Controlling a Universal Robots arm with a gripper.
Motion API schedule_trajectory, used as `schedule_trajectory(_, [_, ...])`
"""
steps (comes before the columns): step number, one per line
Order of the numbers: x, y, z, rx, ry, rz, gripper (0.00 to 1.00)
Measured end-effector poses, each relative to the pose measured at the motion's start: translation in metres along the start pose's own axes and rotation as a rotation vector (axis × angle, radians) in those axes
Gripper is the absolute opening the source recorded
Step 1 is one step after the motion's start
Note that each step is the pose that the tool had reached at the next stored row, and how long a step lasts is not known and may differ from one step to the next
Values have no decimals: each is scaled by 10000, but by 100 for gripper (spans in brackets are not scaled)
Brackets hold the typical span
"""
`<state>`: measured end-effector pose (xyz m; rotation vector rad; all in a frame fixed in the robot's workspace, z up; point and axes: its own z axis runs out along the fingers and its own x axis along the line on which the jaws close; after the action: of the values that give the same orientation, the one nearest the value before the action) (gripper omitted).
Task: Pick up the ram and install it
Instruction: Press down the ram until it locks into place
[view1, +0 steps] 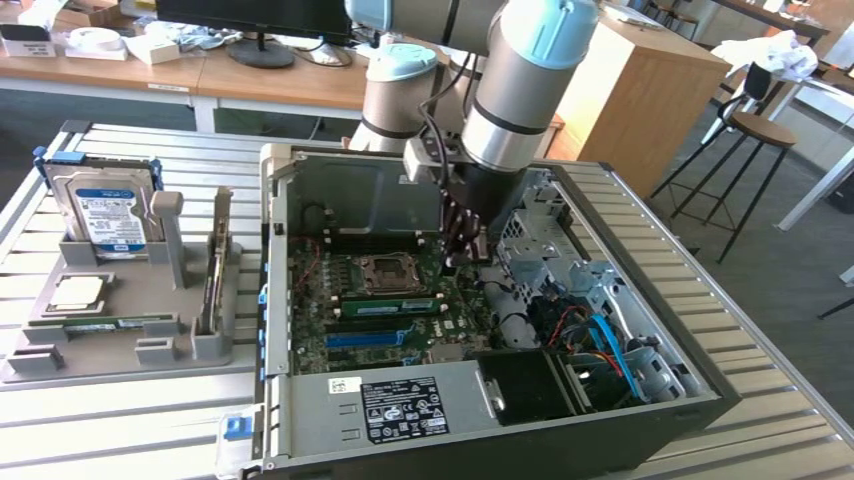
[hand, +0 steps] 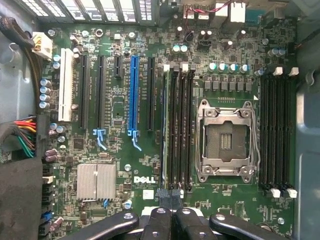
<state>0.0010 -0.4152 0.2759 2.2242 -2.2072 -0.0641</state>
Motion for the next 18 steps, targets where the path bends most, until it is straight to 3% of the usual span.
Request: schedule_trajectory(18, [3,-5,142,0,0,0,10])
